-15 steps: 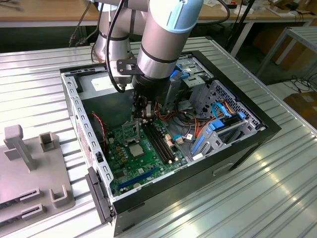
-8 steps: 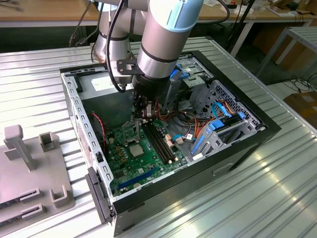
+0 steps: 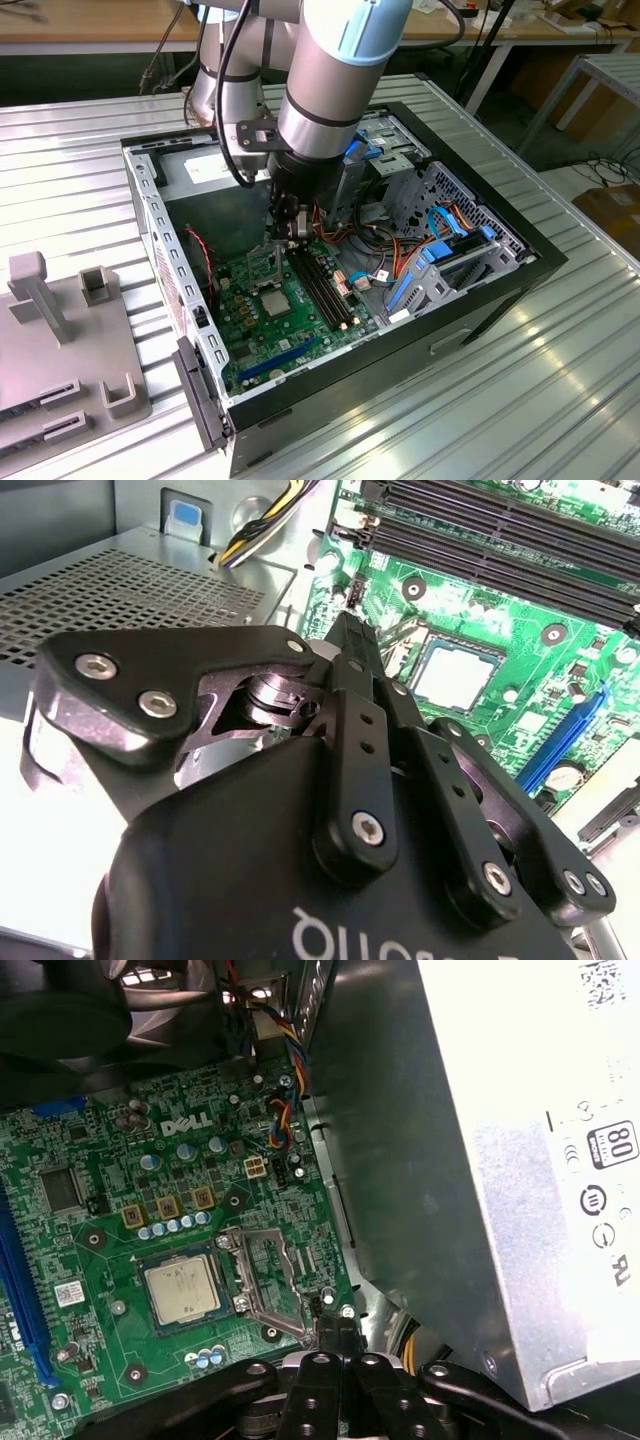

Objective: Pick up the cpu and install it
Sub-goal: 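Close the cpu cover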

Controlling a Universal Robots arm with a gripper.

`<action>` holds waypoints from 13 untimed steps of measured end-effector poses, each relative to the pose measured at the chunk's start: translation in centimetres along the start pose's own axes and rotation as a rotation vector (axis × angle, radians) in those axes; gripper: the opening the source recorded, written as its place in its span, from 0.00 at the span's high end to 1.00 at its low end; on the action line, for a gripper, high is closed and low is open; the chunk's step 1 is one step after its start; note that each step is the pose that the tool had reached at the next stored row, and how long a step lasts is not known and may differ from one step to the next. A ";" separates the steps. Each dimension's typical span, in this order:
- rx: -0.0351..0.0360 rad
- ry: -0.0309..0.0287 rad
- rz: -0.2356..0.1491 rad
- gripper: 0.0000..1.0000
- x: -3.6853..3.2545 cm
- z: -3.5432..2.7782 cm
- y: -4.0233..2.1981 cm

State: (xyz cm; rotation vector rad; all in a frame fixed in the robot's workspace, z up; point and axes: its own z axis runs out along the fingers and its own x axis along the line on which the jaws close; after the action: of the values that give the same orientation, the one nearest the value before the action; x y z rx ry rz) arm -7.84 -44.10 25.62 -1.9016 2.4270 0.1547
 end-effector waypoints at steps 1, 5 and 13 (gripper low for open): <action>0.0000 -0.0001 0.000 0.89 0.03 -0.01 -0.01; 0.0001 0.0000 0.000 0.89 0.22 -0.26 -0.05; 0.0001 -0.0001 0.000 0.89 0.43 -0.48 -0.10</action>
State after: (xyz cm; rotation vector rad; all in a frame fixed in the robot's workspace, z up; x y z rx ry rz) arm -7.84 -44.59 26.06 -1.9015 2.4269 0.1547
